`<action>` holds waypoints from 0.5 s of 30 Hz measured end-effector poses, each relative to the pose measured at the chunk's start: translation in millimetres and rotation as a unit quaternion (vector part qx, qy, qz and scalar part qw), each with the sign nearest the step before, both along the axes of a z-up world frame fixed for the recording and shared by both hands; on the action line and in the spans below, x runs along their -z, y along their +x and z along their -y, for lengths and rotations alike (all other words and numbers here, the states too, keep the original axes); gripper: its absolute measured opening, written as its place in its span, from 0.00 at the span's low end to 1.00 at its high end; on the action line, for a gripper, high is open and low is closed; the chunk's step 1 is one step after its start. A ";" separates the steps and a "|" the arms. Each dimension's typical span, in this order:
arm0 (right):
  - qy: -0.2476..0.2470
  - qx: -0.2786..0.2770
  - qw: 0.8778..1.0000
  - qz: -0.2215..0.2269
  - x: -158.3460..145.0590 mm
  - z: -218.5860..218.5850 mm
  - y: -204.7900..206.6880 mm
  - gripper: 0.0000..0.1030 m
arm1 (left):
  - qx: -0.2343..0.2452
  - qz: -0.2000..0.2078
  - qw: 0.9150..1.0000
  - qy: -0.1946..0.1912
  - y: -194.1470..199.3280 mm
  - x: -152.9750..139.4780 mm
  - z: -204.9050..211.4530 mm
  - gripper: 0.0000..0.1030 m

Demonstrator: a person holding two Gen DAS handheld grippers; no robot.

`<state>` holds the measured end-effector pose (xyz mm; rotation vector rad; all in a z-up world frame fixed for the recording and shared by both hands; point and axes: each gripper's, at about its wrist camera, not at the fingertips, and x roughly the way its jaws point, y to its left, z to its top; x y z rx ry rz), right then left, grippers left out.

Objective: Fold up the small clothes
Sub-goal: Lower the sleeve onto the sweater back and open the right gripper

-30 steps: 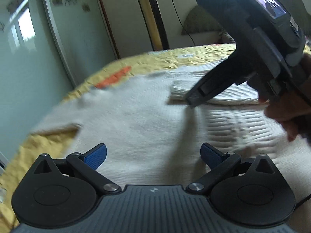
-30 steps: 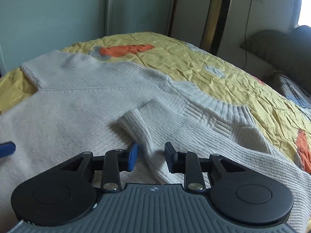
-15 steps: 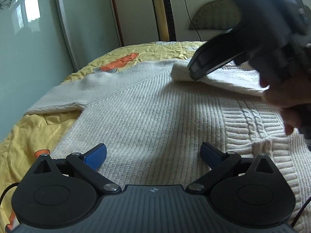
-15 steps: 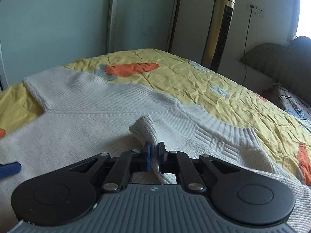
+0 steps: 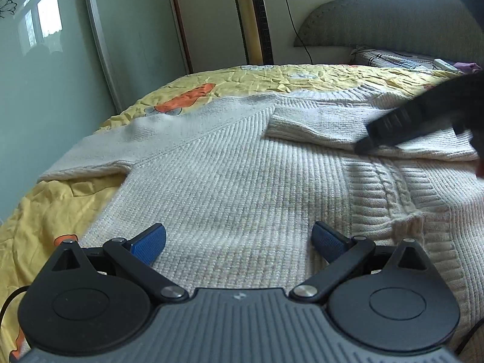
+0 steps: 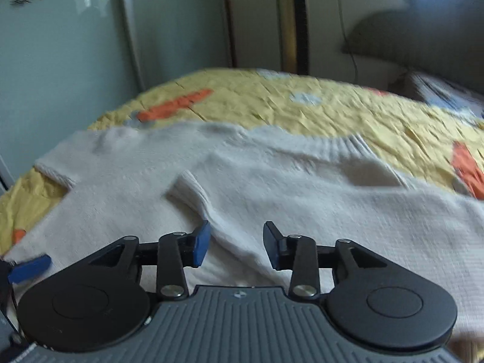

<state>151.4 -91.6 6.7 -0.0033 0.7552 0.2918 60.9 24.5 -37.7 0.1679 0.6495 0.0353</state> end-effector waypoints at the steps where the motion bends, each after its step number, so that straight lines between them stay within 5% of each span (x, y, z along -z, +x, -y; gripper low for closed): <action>1: -0.009 0.010 1.000 -0.012 6.1 3.7 -1.2 0.48 | 0.000 0.000 1.000 0.000 0.0 0.0 0.0 1.00; 5: -0.001 0.040 0.999 -0.005 10.4 18.5 -18.2 0.59 | 0.000 0.000 1.000 0.001 -0.3 0.2 0.6 1.00; 7: 0.016 0.062 0.998 0.007 5.5 28.4 -30.7 0.81 | 0.000 0.000 1.000 0.001 -0.4 0.2 0.5 1.00; 15: -0.020 0.125 0.992 0.011 13.2 55.0 -71.7 0.96 | 0.000 0.000 1.000 0.001 -0.4 0.2 0.4 1.00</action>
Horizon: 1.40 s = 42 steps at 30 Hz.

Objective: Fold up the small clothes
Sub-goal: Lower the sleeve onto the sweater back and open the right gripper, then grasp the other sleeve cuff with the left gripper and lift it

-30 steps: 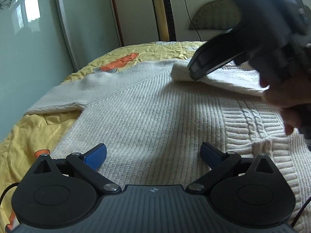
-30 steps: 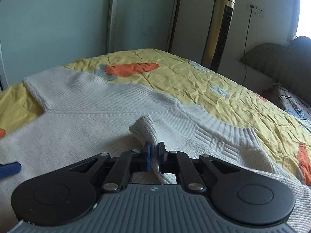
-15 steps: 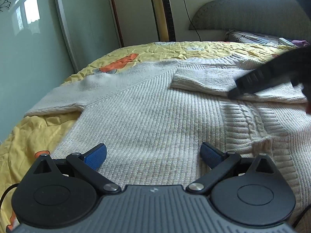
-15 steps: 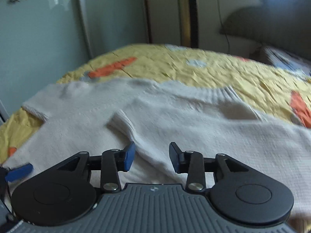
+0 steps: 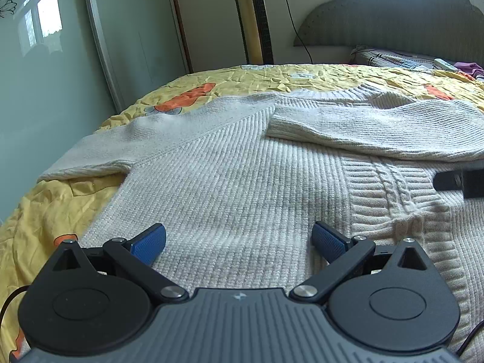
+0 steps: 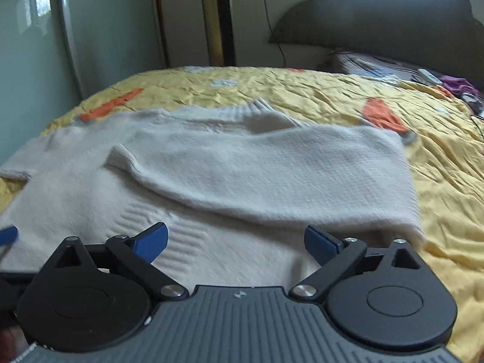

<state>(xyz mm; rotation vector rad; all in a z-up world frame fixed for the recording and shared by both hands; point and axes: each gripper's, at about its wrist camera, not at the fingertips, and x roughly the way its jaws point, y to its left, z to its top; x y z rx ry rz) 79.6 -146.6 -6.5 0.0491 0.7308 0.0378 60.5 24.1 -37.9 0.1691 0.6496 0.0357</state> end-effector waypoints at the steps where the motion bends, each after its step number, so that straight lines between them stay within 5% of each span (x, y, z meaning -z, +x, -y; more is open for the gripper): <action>1: -0.006 0.003 1.000 -0.004 4.0 2.3 -3.1 0.96 | 0.000 0.000 1.000 0.000 0.0 0.0 0.0 1.00; 10: -0.018 0.011 1.000 0.000 24.4 7.9 -14.6 1.00 | 0.001 -0.003 1.000 -0.005 0.6 -0.1 -1.1 1.00; 18: -0.023 0.012 1.000 0.010 25.4 6.5 -17.6 1.00 | 0.029 -0.042 0.998 -0.048 10.1 -12.5 -29.1 1.00; 23: -0.019 0.011 1.000 0.012 24.8 7.7 -18.0 1.00 | -0.043 0.007 0.998 -0.051 14.2 -39.4 -92.8 1.00; 26: -0.015 0.011 1.000 0.013 24.8 8.5 -17.9 1.00 | -0.088 0.034 0.989 -0.114 24.6 -48.9 -154.4 1.00; 28: -0.013 0.011 1.000 0.014 24.8 8.9 -17.9 1.00 | -0.115 0.045 0.971 -0.202 34.1 -50.5 -204.2 1.00; 29: -0.011 0.011 1.000 0.014 24.9 8.6 -18.3 1.00 | -0.129 0.046 0.956 -0.258 39.2 -48.8 -229.1 1.00; 33: -0.005 0.010 1.000 0.016 25.1 10.6 -18.7 1.00 | -0.178 0.025 0.881 -0.438 63.5 -29.9 -307.0 1.00; 39: -0.003 0.010 1.000 0.017 25.2 10.9 -18.5 1.00 | -0.195 0.023 0.815 -0.546 82.8 2.0 -342.7 1.00; 42: -0.002 0.010 1.000 0.017 25.0 11.2 -18.6 1.00 | -0.210 0.057 0.784 -0.581 84.9 12.1 -349.8 1.00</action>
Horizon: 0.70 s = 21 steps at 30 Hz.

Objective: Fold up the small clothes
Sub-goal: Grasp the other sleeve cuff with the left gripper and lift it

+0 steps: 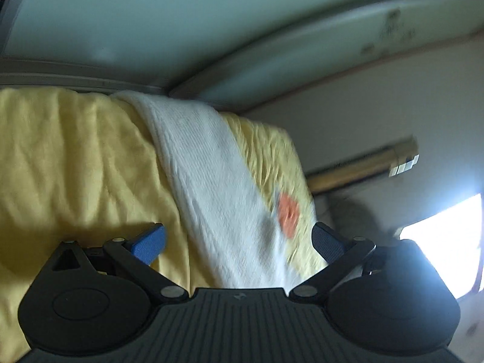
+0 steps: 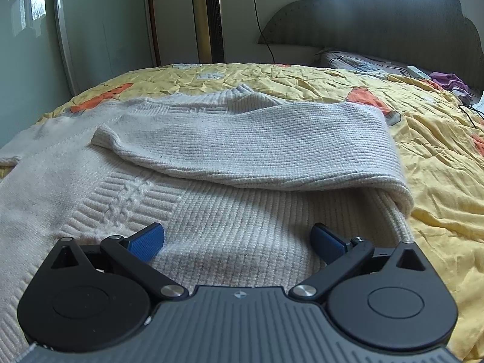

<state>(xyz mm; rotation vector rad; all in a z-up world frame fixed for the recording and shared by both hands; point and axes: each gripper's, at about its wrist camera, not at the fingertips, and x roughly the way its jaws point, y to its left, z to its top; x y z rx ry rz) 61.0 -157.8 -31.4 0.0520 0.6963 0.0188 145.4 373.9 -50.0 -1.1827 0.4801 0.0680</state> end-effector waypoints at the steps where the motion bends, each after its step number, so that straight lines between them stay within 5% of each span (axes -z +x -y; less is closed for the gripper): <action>1: 0.000 0.000 1.000 0.000 0.0 -0.2 0.1 1.00 | -0.015 0.008 1.000 -0.010 0.6 1.1 -4.0 0.99; 10: 0.003 0.000 1.000 0.001 -0.5 -0.2 0.1 1.00 | -0.107 0.069 0.984 -0.121 20.7 15.0 -45.5 0.99; 11: 0.004 0.000 1.000 0.001 -0.5 0.1 0.2 1.00 | -0.104 0.068 0.985 -0.120 24.7 14.0 -46.6 0.92; 12: 0.005 0.000 1.000 0.002 -0.5 0.1 0.3 1.00 | -0.096 0.062 0.987 -0.110 29.1 11.8 -46.0 0.86; 14: 0.009 0.000 1.000 0.003 -0.5 0.8 0.0 1.00 | -0.063 0.041 0.995 -0.070 37.2 1.5 -47.1 0.44; 17: 0.016 0.000 1.000 0.006 -0.7 2.2 -0.2 1.00 | -0.017 -0.006 1.000 0.024 51.8 -19.0 -36.6 0.12; 21: 0.022 0.000 1.000 0.008 -0.1 4.7 -1.3 1.00 | 0.013 -0.036 0.989 0.146 60.2 -43.2 -4.1 0.08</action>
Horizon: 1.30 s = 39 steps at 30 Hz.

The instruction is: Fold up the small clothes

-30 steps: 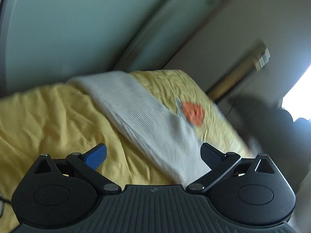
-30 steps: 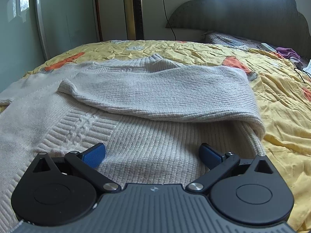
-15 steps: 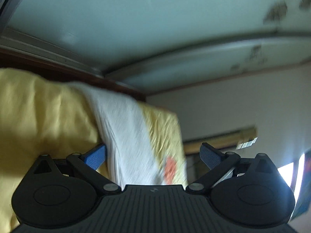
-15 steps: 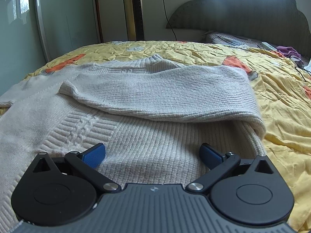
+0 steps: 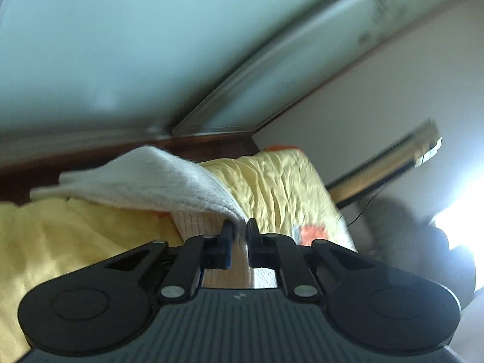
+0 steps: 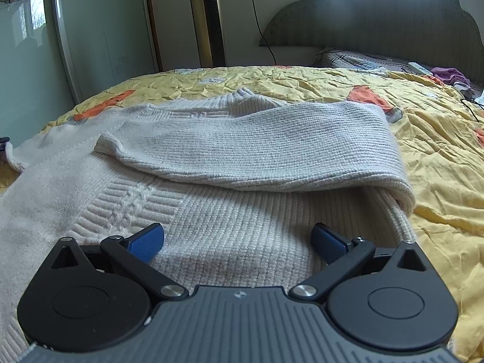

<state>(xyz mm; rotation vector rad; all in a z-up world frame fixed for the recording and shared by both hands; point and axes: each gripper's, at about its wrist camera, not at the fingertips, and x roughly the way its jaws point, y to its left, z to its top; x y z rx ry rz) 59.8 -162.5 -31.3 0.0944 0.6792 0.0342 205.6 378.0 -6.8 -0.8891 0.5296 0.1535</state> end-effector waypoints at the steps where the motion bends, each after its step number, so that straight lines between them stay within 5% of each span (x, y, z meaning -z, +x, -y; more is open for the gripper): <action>1: 0.001 0.000 1.000 0.000 0.0 -0.1 0.1 1.00 | -0.001 -0.002 1.000 0.009 2.2 -2.8 3.2 0.07; 7: 0.009 0.000 1.000 0.003 -0.5 2.2 -0.5 1.00 | -0.009 -0.033 0.998 0.059 -0.9 -9.4 13.7 0.07; 12: 0.017 0.000 1.000 0.006 -0.9 4.8 -1.3 1.00 | -0.004 -0.051 0.997 0.061 -1.4 -6.8 7.0 0.13; 16: 0.021 0.001 1.000 0.007 -1.0 5.2 -1.6 1.00 | -0.010 -0.071 0.995 0.068 -0.6 -1.4 9.4 0.60; 17: 0.022 0.000 1.000 0.008 -1.1 6.1 -2.0 1.00 | -0.014 -0.067 0.995 0.067 -1.9 0.3 9.7 0.63; 21: 0.025 0.000 1.000 0.008 -1.2 7.2 -2.0 1.00 | -0.032 -0.066 0.997 0.038 -2.2 10.6 4.4 0.52; 23: 0.025 0.000 1.000 0.008 -1.3 7.2 -2.0 1.00 | -0.049 -0.069 0.996 -0.012 -1.5 20.9 -4.1 0.12; 24: 0.025 0.000 1.000 0.009 -1.2 7.4 -2.0 1.00 | -0.065 -0.072 0.995 -0.022 -4.0 22.8 -5.8 0.09; 26: 0.027 0.000 1.000 0.009 -1.3 7.8 -2.2 1.00 | -0.070 -0.063 0.995 0.022 -4.5 14.5 4.4 0.08; 28: 0.030 0.000 1.000 0.010 -1.3 8.3 -2.5 1.00 | -0.042 -0.050 0.987 0.144 -1.8 -8.1 37.4 0.08; 30: 0.032 0.000 0.999 0.011 -1.4 9.0 -2.7 1.00 | 0.030 -0.010 0.963 0.266 -3.0 -31.3 85.4 0.08; 32: 0.035 0.001 0.999 0.012 -1.3 9.8 -2.9 1.00 | 0.161 0.053 0.927 0.333 -15.5 -48.5 138.4 0.08; 34: 0.037 0.001 0.999 0.012 -1.4 10.0 -2.6 1.00 | 0.309 0.105 0.870 0.370 -35.9 -55.5 188.7 0.12; 36: 0.037 0.001 0.999 0.012 -1.5 10.1 -3.1 1.00 | 0.404 0.115 0.807 0.416 -56.8 -50.0 232.9 0.14; 37: 0.037 0.001 0.999 0.012 -1.5 10.5 -3.1 1.00 | 0.426 0.111 0.783 0.440 -65.9 -43.7 250.3 0.18; 39: 0.037 0.001 0.999 0.012 -1.5 10.7 -3.1 1.00 | 0.439 0.095 0.759 0.472 -80.2 -29.1 273.1 0.34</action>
